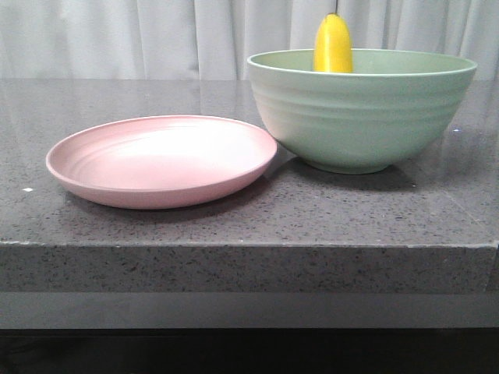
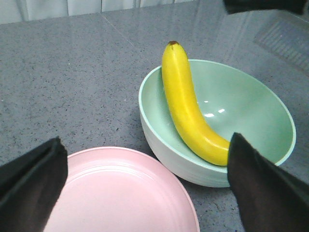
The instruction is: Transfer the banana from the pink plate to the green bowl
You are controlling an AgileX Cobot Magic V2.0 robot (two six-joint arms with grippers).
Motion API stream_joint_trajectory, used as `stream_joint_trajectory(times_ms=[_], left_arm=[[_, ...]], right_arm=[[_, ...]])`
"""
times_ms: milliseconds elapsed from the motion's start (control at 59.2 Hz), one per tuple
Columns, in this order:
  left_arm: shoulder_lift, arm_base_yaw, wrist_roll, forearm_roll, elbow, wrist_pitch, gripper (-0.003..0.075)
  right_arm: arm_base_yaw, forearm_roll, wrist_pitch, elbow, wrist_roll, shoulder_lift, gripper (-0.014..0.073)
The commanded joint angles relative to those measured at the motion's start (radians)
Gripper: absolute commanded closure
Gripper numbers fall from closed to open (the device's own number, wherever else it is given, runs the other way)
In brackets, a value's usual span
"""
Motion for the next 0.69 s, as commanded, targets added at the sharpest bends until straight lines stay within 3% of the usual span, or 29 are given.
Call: stream_joint_trajectory(times_ms=[0,355,675], left_arm=[[-0.032,0.022,-0.003,0.002,-0.032,-0.097,0.0069],[-0.168,0.296,-0.003,0.07,-0.026,-0.052,0.0069],[-0.424,0.398,-0.003,0.131,0.175,-0.074,0.0086]], right_arm=[[-0.022,-0.021,-0.083,0.022,-0.012,-0.114,0.018],[-0.061,-0.03,-0.166,0.372,-0.012,-0.501,0.018],[-0.061,-0.03,-0.162,0.617,-0.012,-0.849,0.018]])
